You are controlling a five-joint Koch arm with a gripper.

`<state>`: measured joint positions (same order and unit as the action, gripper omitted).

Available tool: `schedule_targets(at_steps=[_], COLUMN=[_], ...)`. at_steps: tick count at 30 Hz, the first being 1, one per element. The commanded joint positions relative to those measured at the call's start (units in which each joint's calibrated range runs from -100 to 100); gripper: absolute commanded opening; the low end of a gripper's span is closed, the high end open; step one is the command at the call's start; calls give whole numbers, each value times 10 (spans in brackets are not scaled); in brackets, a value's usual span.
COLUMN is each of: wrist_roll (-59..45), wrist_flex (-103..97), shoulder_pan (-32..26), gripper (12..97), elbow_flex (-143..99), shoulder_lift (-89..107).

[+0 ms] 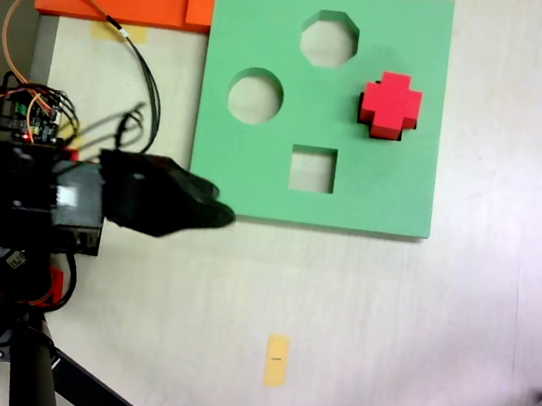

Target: Put the cross columnar block into the corresponding hole

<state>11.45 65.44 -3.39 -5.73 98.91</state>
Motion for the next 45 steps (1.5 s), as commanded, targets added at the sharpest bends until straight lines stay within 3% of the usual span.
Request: schedule_targets(at_steps=[1, 8, 10, 12, 14, 15, 23, 29, 45], wrist_roll=[-18, -15, -15, -21, -52, -60, -61, -61, -60], wrist_flex=[-183, -191, -321, -575, -878, -927, -871, -659, -670], shoulder_pan=[26, 50, 52, 54, 53, 48, 34, 35, 35], gripper=[509, 562, 562, 551, 478, 470, 482, 486, 487], elbow_flex=[11, -267, -405, -601, -791, -851, -943, -943, -943], shoulder_lift=[11, 11, 11, 11, 11, 11, 11, 11, 11])
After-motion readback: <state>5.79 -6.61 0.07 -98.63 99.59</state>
